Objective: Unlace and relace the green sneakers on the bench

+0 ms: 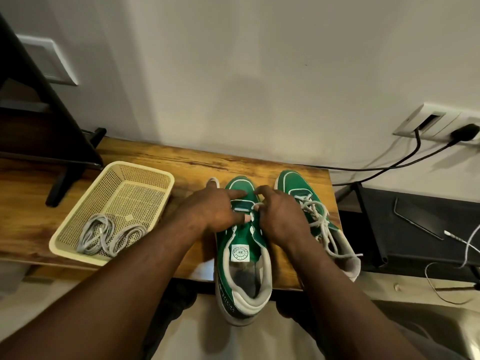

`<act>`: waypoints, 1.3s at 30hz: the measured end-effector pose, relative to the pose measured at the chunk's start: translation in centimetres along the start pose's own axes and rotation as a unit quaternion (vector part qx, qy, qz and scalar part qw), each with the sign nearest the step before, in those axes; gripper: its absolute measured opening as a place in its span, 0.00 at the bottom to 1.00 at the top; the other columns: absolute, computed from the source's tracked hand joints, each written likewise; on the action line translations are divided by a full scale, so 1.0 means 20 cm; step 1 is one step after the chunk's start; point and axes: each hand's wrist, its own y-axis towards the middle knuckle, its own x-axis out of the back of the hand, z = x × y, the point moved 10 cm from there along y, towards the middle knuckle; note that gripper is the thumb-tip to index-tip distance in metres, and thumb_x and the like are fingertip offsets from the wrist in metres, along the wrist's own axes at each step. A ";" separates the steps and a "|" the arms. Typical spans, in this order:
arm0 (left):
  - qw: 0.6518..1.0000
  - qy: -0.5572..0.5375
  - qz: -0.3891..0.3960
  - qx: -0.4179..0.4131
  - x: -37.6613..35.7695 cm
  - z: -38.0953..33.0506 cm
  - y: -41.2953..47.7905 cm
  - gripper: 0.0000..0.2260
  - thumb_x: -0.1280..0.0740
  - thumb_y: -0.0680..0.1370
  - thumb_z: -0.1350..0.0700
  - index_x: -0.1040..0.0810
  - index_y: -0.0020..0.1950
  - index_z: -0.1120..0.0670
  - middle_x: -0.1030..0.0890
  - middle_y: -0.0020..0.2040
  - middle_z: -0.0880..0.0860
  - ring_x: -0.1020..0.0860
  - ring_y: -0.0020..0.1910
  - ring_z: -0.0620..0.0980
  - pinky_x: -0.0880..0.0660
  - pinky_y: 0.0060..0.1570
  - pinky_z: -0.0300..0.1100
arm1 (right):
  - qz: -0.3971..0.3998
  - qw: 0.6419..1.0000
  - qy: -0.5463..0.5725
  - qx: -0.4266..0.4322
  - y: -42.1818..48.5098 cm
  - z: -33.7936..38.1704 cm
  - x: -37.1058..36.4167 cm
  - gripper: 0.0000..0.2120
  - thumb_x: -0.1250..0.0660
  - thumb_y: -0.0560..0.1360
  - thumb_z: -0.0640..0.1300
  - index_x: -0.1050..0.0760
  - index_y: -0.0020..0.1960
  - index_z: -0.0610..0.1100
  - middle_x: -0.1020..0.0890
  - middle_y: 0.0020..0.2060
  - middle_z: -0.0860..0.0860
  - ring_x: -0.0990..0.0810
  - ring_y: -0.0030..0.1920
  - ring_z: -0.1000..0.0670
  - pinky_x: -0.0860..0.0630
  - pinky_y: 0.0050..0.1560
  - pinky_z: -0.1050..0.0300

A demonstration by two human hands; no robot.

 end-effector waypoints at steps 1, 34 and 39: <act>1.000 0.019 0.003 0.000 -0.01 -0.02 -0.01 0.32 0.33 0.78 0.31 0.41 0.79 0.27 0.52 0.86 0.58 0.31 0.77 0.62 0.27 0.70 0.53 | -0.014 1.000 0.000 -0.018 0.01 -0.02 0.00 0.13 0.35 0.82 0.45 0.24 0.66 0.45 0.16 0.55 0.43 0.19 0.51 0.42 0.22 0.49 0.51; 0.997 0.072 0.021 0.003 -0.04 -0.03 0.02 0.34 0.35 0.77 0.28 0.43 0.81 0.29 0.35 0.81 0.58 0.29 0.74 0.59 0.26 0.68 0.53 | 0.137 0.842 0.501 -0.145 -0.13 -0.07 0.25 0.16 0.40 0.87 0.51 0.22 0.53 0.40 0.15 0.39 0.45 0.17 0.43 0.45 0.21 0.53 0.46; 0.988 -0.123 -0.080 -0.039 0.28 -0.07 -0.10 0.09 0.26 0.78 0.55 0.13 0.57 0.48 0.13 0.57 0.49 0.17 0.52 0.49 0.23 0.51 0.42 | 0.011 0.959 0.261 -0.112 -0.13 -0.07 0.47 0.13 0.36 0.85 0.48 0.18 0.45 0.46 0.18 0.36 0.50 0.21 0.36 0.49 0.25 0.39 0.52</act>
